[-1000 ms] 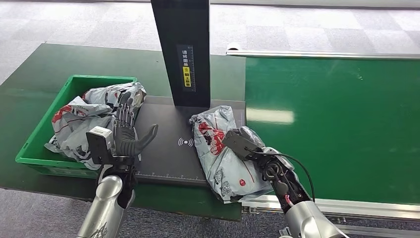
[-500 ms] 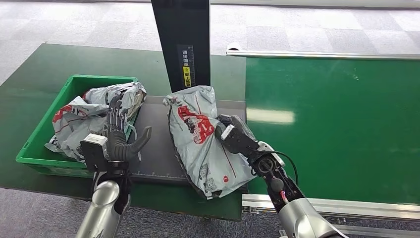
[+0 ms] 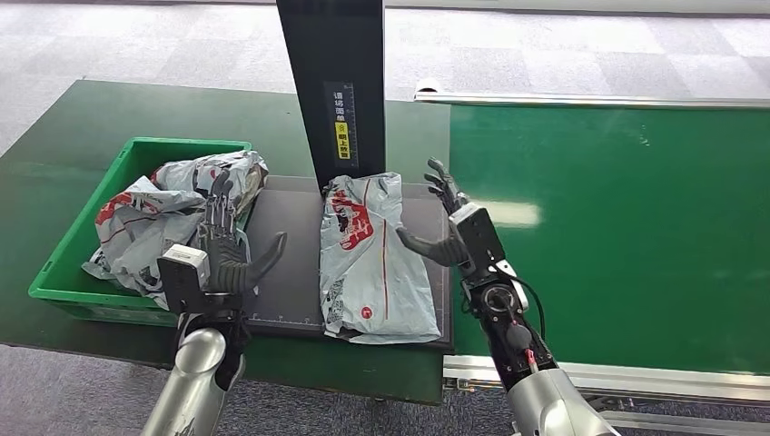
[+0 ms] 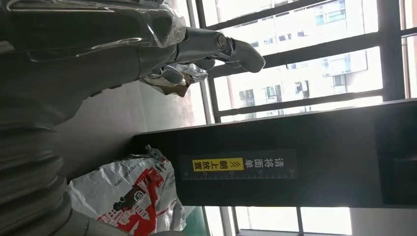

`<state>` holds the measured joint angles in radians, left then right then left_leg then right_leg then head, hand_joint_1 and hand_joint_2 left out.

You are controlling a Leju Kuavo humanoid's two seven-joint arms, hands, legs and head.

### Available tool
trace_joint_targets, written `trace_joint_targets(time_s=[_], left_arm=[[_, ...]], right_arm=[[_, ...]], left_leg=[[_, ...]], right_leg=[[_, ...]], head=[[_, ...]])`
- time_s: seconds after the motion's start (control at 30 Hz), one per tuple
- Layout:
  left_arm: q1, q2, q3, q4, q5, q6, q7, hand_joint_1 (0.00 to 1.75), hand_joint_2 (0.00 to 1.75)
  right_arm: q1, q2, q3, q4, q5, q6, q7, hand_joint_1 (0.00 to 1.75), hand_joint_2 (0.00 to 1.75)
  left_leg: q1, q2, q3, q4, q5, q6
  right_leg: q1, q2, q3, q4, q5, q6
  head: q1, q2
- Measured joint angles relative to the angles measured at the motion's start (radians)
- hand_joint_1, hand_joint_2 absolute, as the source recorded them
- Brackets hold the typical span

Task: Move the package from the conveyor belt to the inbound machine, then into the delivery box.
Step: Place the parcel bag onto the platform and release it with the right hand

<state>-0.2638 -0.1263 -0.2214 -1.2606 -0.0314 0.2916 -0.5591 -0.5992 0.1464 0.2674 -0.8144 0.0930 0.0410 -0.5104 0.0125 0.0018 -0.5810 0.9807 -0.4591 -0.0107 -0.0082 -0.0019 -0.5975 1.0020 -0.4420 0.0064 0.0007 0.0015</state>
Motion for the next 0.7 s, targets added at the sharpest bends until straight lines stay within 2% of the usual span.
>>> trace_joint_targets(time_s=[0.1,0.2,0.33,0.47,0.6,0.7], left_arm=[[-0.011,0.0,-0.008,0.016,0.009,-0.002,-0.012,0.0,1.75],[-0.031,0.0,-0.019,0.041,0.015,-0.011,-0.024,0.0,1.75],[-0.058,0.002,-0.048,0.081,-0.009,-0.042,-0.034,0.0,1.75],[-0.075,0.01,-0.087,0.119,-0.056,-0.101,-0.015,0.0,1.75],[-0.084,0.016,-0.112,0.148,-0.066,-0.135,0.0,0.0,1.75],[-0.091,0.018,-0.124,0.167,-0.081,-0.172,0.019,0.0,1.75]], right_arm=[[0.001,0.001,-0.012,-0.001,-0.055,-0.011,-0.002,0.0,1.75],[0.0,-0.001,-0.015,0.001,-0.105,0.027,0.017,0.0,1.75],[0.0,-0.002,-0.026,0.01,-0.215,0.118,0.023,0.0,0.0],[0.0,-0.006,-0.041,0.01,-0.276,0.149,0.012,0.0,0.0],[0.0,-0.012,-0.042,0.006,-0.28,0.15,0.007,0.0,1.75],[0.0,-0.016,-0.042,0.006,-0.273,0.122,0.0,0.0,1.75]], left_leg=[[0.0,0.0,0.0,0.0,0.0,0.0],[0.0,0.0,0.0,0.0,0.0,0.0],[0.0,0.0,0.0,0.0,0.0,0.0],[0.0,0.0,0.0,0.0,0.0,0.0],[0.0,0.0,0.0,0.0,0.0,0.0],[0.0,0.0,0.0,0.0,0.0,0.0]], right_leg=[[0.0,0.0,0.0,0.0,0.0,0.0],[0.0,0.0,0.0,0.0,0.0,0.0],[0.0,0.0,0.0,0.0,0.0,0.0],[0.0,0.0,0.0,0.0,0.0,0.0],[0.0,0.0,0.0,0.0,0.0,0.0],[0.0,0.0,0.0,0.0,0.0,0.0]], head=[[0.0,0.0],[0.0,0.0],[0.0,0.0],[0.0,0.0],[0.0,0.0],[0.0,0.0]])
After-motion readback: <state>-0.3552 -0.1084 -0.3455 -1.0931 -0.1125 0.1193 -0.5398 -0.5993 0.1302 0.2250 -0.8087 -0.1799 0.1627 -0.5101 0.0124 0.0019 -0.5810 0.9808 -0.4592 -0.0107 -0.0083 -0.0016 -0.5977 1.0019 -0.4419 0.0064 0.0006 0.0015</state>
